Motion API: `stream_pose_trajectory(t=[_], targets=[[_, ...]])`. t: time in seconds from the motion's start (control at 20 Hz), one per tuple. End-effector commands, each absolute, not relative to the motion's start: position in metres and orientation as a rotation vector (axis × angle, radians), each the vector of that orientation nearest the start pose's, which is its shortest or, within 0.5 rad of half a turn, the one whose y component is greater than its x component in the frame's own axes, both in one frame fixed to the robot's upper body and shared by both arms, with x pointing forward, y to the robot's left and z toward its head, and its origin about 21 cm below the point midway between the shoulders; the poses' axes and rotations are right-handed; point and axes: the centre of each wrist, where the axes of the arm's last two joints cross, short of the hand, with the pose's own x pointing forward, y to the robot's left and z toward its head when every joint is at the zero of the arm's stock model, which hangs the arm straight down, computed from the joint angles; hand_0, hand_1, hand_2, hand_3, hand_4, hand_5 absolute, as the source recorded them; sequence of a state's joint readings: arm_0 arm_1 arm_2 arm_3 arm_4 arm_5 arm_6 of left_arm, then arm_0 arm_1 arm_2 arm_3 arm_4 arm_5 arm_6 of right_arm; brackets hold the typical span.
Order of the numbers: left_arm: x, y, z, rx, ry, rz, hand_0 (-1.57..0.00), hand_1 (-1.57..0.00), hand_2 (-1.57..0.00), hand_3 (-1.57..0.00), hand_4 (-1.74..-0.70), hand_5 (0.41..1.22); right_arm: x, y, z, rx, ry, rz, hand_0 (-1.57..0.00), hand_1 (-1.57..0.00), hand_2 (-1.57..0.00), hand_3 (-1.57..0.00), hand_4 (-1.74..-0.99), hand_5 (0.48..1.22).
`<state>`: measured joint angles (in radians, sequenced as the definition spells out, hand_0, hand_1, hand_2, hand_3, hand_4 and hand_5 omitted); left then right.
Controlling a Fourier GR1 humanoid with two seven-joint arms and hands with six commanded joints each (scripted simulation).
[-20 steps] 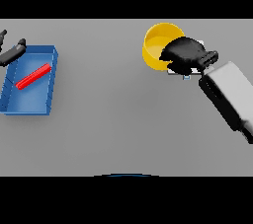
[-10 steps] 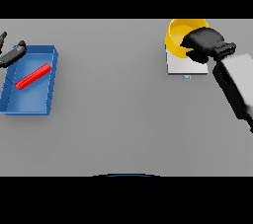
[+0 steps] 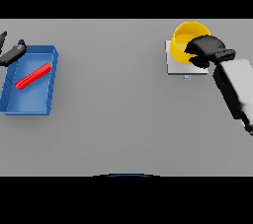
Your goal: Pick up the red beaker and tilt it to pour out 1 green nut into yellow bowl. Pick up the yellow bowl and place it on the metallic measuring scale.
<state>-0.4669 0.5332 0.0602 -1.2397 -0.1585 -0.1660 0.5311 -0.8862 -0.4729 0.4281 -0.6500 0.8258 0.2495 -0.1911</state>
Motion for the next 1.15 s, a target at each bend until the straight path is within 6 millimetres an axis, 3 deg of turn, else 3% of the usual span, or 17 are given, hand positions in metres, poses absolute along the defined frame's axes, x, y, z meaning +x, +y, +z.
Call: stream_pose_trajectory(t=[0.0,0.15,0.25,0.3,0.4,0.5,0.6,0.7,0.85,1.1], targets=[[0.3544,0.3433,0.1194,0.568,-1.098,-0.427,0.0,0.0,0.0,0.0,-0.85,0.799,0.4343,-0.2542,0.0838,-0.726,-1.104,1.648,-1.57,-1.57,-1.38,-1.4,-1.741,1.221],[0.3544,0.3466,0.1176,0.557,-1.086,-0.431,0.0,0.0,0.0,0.0,-0.84,0.783,0.4349,-0.2613,0.0817,-0.714,-1.101,1.649,-1.57,-1.57,-1.37,-1.45,-1.741,1.221],[0.3548,0.3437,0.1152,0.56,-1.084,-0.439,0.0,0.0,0.0,0.0,-0.84,0.779,0.4354,-0.2595,0.0828,-0.711,-1.094,1.638,-1.57,-1.5,-1.44,-1.25,-1.741,1.221],[0.354,0.3431,0.1136,0.554,-1.083,-0.438,0.0,0.0,0.0,0.0,-0.84,0.775,0.4354,-0.2571,0.08,-0.71,-1.074,1.639,-1.56,-1.43,-1.34,-1.11,-1.682,1.221],[0.3551,0.3438,0.1166,0.561,-1.084,-0.432,0.0,0.0,0.0,0.0,-0.84,0.774,0.4368,-0.2581,0.0837,-0.702,-1.068,1.615,-1.33,-1.12,-1.01,-0.82,-1.592,1.074],[0.354,0.3449,0.1177,0.559,-1.095,-0.431,0.0,0.0,0.0,0.0,-0.83,0.768,0.4345,-0.2591,0.0814,-0.674,-1.065,1.58,-0.95,-0.81,-0.71,-0.58,-1.535,0.965],[0.3532,0.3446,0.1143,0.545,-1.096,-0.426,0.0,0.0,0.0,0.0,-0.84,0.764,0.435,-0.2598,0.0824,-0.662,-1.061,1.572,-0.61,-0.56,-0.47,-0.39,-1.496,0.89],[0.353,0.3439,0.1166,0.548,-1.099,-0.432,0.0,0.0,0.0,0.0,-0.83,0.754,0.4362,-0.2586,0.0811,-0.657,-1.051,1.578,-0.39,-0.38,-0.3,-0.26,-1.476,0.847],[0.3525,0.3464,0.1182,0.546,-1.096,-0.425,0.0,0.0,0.0,0.0,-0.83,0.752,0.438,-0.2591,0.0853,-0.666,-1.032,1.603,-0.2,-0.19,-0.15,-0.13,-1.435,0.817],[0.3536,0.3435,0.1173,0.557,-1.098,-0.433,0.0,0.0,0.0,0.0,-0.83,0.76,0.4369,-0.2609,0.0823,-0.658,-0.994,1.612,-0.06,-0.06,-0.05,-0.04,-1.39,0.779]])
